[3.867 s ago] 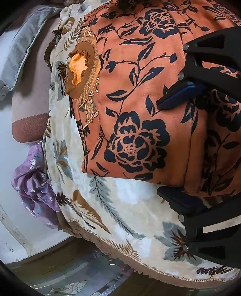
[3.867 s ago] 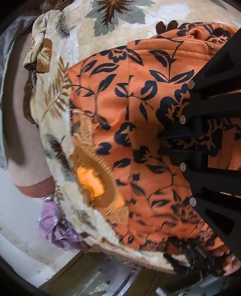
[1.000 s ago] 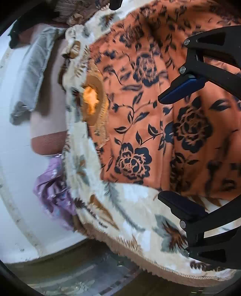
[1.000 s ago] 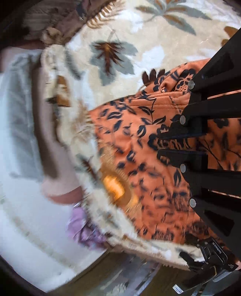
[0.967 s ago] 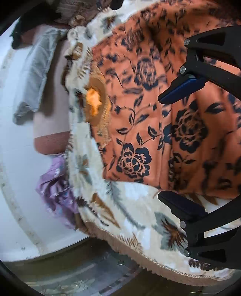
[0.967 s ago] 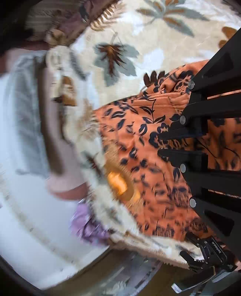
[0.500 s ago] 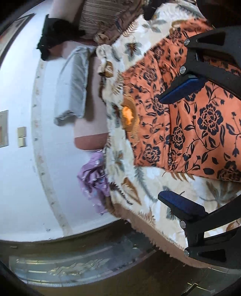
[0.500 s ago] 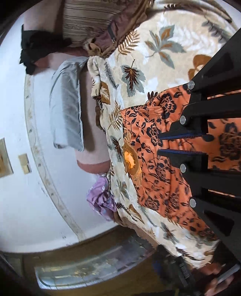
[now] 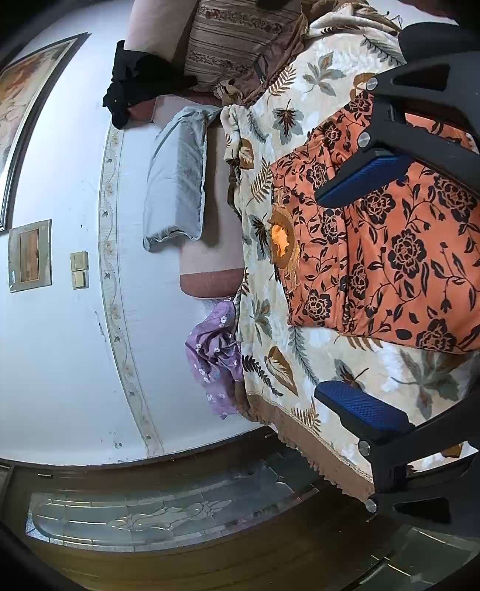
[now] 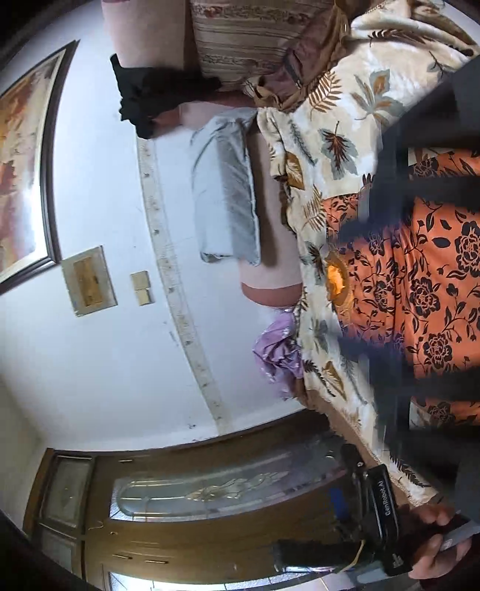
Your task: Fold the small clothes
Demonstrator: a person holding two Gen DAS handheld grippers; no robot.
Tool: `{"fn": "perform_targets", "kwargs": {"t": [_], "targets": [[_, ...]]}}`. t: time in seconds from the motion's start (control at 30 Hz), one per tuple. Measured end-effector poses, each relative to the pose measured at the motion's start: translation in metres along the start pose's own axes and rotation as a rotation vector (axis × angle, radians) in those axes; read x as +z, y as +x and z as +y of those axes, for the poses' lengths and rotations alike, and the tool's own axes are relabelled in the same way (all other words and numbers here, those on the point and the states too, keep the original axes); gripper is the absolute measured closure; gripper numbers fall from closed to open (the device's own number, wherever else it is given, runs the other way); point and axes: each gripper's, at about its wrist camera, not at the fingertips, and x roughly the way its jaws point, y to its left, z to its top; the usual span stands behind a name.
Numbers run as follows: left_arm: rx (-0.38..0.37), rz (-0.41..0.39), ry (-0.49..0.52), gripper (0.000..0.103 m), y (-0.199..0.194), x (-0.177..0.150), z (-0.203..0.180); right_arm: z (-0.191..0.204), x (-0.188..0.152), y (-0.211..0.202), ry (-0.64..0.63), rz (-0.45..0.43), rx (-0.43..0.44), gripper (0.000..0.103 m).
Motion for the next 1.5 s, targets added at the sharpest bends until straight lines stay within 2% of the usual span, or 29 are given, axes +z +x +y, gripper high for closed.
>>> {"fn": "perform_targets", "kwargs": {"t": [0.07, 0.17, 0.5, 0.87, 1.2, 1.37, 1.5], "targets": [[-0.007, 0.009, 0.001, 0.008, -0.004, -0.003, 0.0, 0.006, -0.001, -0.011, -0.022, -0.043, -0.011, 0.006], [-0.009, 0.026, -0.001, 0.008, -0.008, -0.009, 0.001, 0.013, -0.002, -0.011, -0.053, -0.004, -0.014, 0.006], [0.021, 0.088, 0.004, 0.008, 0.001, -0.034, 0.007, 0.007, -0.018, -0.008, -0.028, 0.053, -0.04, 0.006], [0.07, 0.194, -0.011, 0.008, 0.041, -0.063, 0.023, -0.004, -0.047, 0.032, 0.006, 0.198, -0.057, 0.006], [0.065, 0.278, 0.006, 0.008, 0.074, -0.086, 0.019, -0.012, -0.075, 0.06, 0.019, 0.308, -0.068, 0.006], [0.066, 0.368, 0.021, 0.008, 0.094, -0.117, 0.023, -0.038, -0.096, 0.075, 0.062, 0.419, -0.124, 0.006], [0.091, 0.445, 0.008, 0.008, 0.109, -0.142, 0.036, -0.078, -0.113, 0.081, 0.178, 0.507, -0.188, 0.007]]}}
